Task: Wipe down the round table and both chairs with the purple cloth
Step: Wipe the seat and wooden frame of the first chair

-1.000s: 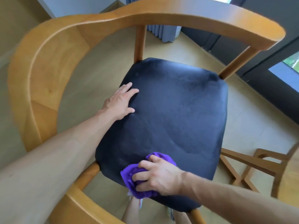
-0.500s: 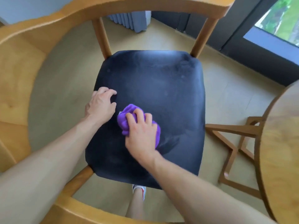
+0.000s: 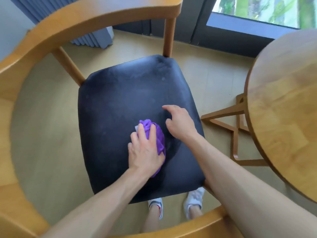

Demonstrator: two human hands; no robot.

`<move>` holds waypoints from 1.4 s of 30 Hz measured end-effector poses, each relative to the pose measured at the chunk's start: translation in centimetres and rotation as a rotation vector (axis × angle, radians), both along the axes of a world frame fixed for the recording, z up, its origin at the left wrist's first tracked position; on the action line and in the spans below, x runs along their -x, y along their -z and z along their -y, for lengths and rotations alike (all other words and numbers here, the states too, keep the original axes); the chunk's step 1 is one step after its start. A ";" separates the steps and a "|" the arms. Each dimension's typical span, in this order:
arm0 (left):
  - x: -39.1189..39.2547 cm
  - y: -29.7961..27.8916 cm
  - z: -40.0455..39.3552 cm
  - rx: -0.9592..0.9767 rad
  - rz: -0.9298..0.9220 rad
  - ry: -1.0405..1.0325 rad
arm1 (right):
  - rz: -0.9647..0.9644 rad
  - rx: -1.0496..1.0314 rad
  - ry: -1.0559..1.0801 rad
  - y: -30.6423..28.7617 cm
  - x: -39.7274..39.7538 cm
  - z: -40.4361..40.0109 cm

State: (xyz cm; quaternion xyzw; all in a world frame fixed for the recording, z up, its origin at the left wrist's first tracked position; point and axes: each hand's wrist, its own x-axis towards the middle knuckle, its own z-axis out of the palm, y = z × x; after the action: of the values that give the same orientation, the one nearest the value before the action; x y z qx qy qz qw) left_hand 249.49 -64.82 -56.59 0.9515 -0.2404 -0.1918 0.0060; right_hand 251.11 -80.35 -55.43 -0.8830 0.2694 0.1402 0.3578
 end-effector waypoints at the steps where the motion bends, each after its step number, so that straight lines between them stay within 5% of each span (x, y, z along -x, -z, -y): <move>1: 0.8 0.0 0.5 0.031 -0.015 0.069 | -0.028 0.027 -0.075 0.3 0.1 0.4; 7: -0.1 0.2 1.1 0.211 -0.101 0.780 | -0.021 0.106 -0.204 1.2 0.7 1.8; 9: -4.1 0.1 0.3 0.127 0.027 0.752 | 0.000 0.062 -0.196 1.4 0.7 2.0; 11: -6.5 -0.1 -0.3 0.004 0.160 0.499 | 0.024 0.015 -0.177 1.4 0.9 2.4; 15: -1.7 0.3 1.3 0.048 0.108 0.233 | 0.009 0.020 -0.178 1.1 1.9 3.2; 23: 8.5 1.1 0.7 0.224 -0.243 0.996 | 0.001 0.031 -0.138 1.4 2.1 3.3; 26: 7.6 1.4 0.9 0.209 -0.197 1.199 | 0.017 0.007 -0.103 1.3 2.4 2.8; 32: -3.1 1.2 5.3 0.237 0.143 0.599 | 0.085 -0.220 0.090 0.7 2.2 3.8; 36: -0.2 0.9 7.2 0.241 0.118 0.400 | 0.097 -0.516 0.267 0.3 2.2 4.8; 42: 6.1 0.5 6.1 0.435 -0.207 1.082 | 0.095 -0.454 0.226 0.2 2.3 4.9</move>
State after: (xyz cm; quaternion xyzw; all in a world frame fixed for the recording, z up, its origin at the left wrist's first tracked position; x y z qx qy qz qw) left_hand 243.36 -70.89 -57.06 0.6469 -0.7235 -0.2058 0.1257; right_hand 248.81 -85.26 -55.59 -0.7499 0.3108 0.1149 0.5726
